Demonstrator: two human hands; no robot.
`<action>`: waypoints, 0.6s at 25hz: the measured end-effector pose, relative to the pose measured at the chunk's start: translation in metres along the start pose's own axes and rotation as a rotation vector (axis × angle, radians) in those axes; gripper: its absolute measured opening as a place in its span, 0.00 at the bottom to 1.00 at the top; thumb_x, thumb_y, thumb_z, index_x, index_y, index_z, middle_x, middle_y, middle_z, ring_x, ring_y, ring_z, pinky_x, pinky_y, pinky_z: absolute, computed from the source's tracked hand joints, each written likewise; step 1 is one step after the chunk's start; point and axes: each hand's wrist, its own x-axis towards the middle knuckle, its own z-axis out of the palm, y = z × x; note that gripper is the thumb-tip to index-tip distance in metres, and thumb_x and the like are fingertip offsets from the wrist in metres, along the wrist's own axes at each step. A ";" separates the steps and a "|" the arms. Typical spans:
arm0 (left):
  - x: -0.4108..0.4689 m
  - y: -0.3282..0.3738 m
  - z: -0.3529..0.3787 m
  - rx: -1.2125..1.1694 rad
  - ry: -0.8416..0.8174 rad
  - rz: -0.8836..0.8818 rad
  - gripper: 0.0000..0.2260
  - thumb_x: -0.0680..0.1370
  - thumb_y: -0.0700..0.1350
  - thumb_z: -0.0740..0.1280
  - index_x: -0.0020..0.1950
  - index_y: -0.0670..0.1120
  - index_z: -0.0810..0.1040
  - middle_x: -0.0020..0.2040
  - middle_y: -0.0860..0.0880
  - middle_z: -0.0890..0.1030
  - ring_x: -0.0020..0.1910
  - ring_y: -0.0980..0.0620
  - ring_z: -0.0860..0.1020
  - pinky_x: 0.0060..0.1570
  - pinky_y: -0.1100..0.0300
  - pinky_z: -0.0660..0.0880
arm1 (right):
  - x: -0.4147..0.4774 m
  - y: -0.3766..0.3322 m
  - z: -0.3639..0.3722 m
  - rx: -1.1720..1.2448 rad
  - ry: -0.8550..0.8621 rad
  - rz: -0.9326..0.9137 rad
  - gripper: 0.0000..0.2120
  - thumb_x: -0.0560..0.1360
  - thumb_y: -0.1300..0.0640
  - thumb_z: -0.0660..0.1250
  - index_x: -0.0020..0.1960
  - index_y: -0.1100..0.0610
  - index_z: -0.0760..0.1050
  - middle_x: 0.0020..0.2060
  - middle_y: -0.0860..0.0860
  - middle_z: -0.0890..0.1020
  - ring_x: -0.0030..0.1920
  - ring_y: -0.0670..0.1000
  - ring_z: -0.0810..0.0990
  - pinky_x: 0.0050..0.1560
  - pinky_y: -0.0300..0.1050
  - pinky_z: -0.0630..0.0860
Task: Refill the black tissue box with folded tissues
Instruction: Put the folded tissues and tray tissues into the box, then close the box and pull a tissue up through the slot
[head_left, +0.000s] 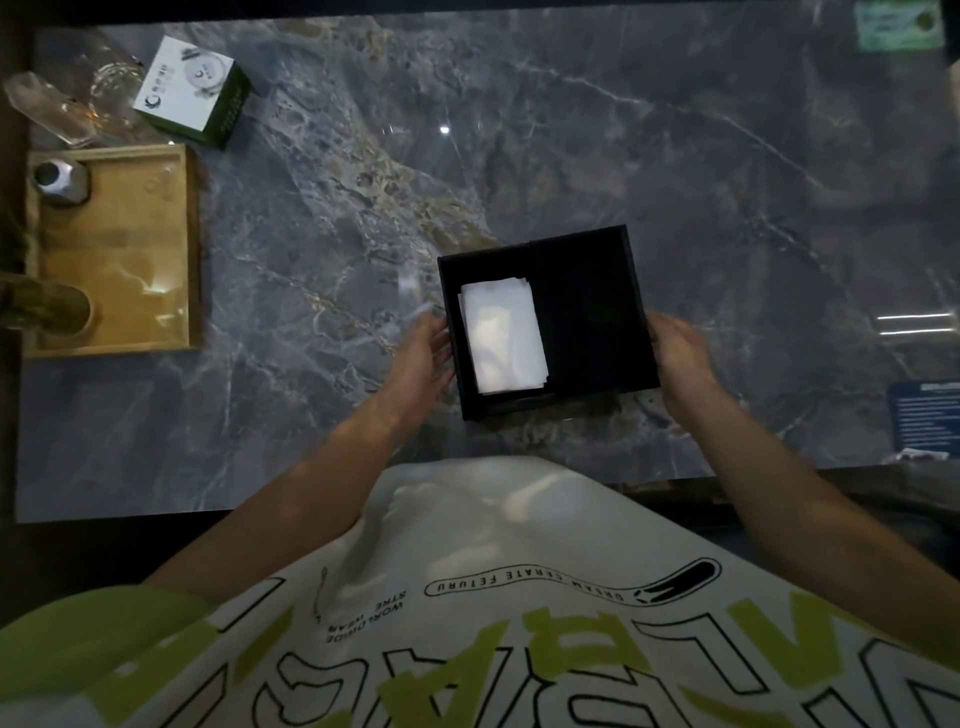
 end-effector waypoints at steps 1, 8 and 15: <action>0.000 0.000 0.000 0.001 -0.007 -0.001 0.23 0.83 0.59 0.52 0.71 0.48 0.71 0.54 0.55 0.80 0.52 0.59 0.78 0.45 0.63 0.73 | -0.005 -0.004 -0.005 0.063 -0.022 -0.012 0.14 0.80 0.52 0.61 0.56 0.59 0.80 0.49 0.54 0.84 0.49 0.52 0.83 0.48 0.49 0.81; 0.004 -0.007 -0.004 0.007 -0.026 0.019 0.23 0.82 0.60 0.52 0.71 0.50 0.71 0.54 0.59 0.81 0.53 0.62 0.78 0.46 0.64 0.73 | -0.028 -0.015 -0.008 0.210 -0.276 -0.015 0.15 0.80 0.52 0.63 0.60 0.61 0.79 0.46 0.52 0.84 0.45 0.49 0.83 0.43 0.42 0.79; 0.003 -0.005 -0.005 0.003 -0.034 -0.001 0.23 0.82 0.60 0.51 0.71 0.51 0.71 0.56 0.56 0.80 0.54 0.60 0.77 0.47 0.63 0.73 | -0.034 -0.008 0.019 0.134 -0.402 -0.026 0.10 0.80 0.55 0.64 0.58 0.52 0.82 0.55 0.54 0.85 0.53 0.52 0.83 0.55 0.50 0.80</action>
